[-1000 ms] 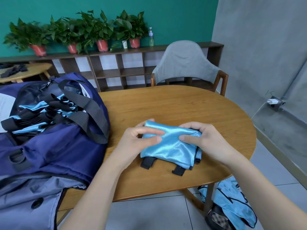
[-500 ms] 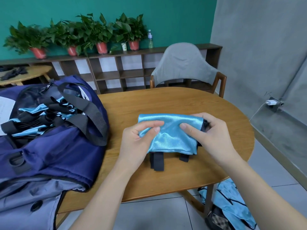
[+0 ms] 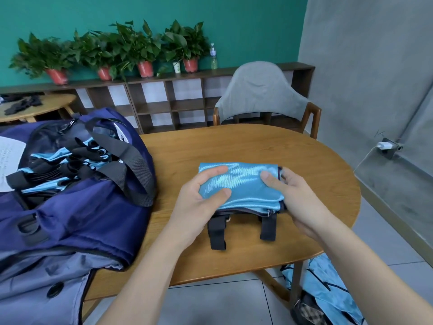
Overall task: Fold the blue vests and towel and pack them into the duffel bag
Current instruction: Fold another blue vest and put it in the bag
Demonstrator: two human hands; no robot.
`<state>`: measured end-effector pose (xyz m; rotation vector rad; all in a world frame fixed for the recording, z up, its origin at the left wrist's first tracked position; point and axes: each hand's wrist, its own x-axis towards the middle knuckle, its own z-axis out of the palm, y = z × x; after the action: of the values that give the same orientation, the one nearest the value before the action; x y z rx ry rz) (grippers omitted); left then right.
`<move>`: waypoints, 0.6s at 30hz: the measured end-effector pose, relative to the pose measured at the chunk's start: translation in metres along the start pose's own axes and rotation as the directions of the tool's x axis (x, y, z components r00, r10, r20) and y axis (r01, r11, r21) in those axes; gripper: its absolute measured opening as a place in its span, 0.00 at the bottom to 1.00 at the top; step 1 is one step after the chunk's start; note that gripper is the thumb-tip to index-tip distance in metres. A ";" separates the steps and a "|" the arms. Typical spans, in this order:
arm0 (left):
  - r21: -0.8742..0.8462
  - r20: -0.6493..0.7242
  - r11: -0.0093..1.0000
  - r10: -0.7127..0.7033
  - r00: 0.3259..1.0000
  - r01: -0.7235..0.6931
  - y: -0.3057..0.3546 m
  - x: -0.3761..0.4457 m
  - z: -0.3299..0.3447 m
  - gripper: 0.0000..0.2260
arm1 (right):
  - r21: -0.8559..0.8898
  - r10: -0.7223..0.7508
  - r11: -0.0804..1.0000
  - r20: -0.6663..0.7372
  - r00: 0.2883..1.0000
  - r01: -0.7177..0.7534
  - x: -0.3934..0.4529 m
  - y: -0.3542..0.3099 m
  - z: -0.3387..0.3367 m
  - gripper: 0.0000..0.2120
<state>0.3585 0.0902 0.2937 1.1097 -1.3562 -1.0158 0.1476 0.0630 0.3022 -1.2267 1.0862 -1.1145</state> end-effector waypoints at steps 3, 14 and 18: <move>0.114 -0.076 0.990 -0.072 0.995 0.080 -0.021 0.002 0.003 0.17 | -0.061 0.204 0.977 -0.041 0.978 -0.206 0.006 0.015 0.001 0.28; 0.069 -0.164 0.998 0.019 0.986 -0.007 -0.015 -0.006 0.001 0.14 | -0.338 -0.135 0.927 0.098 0.986 0.161 -0.014 0.014 -0.005 0.08; 0.028 -0.049 0.999 0.020 0.999 -0.019 -0.001 -0.024 -0.015 0.13 | -0.347 -0.237 0.901 0.107 0.965 0.260 -0.026 0.009 0.002 0.12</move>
<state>0.3732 0.1131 0.2887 1.1329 -1.3428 -0.9522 0.1467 0.0892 0.2941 -1.7190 1.1401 -1.0878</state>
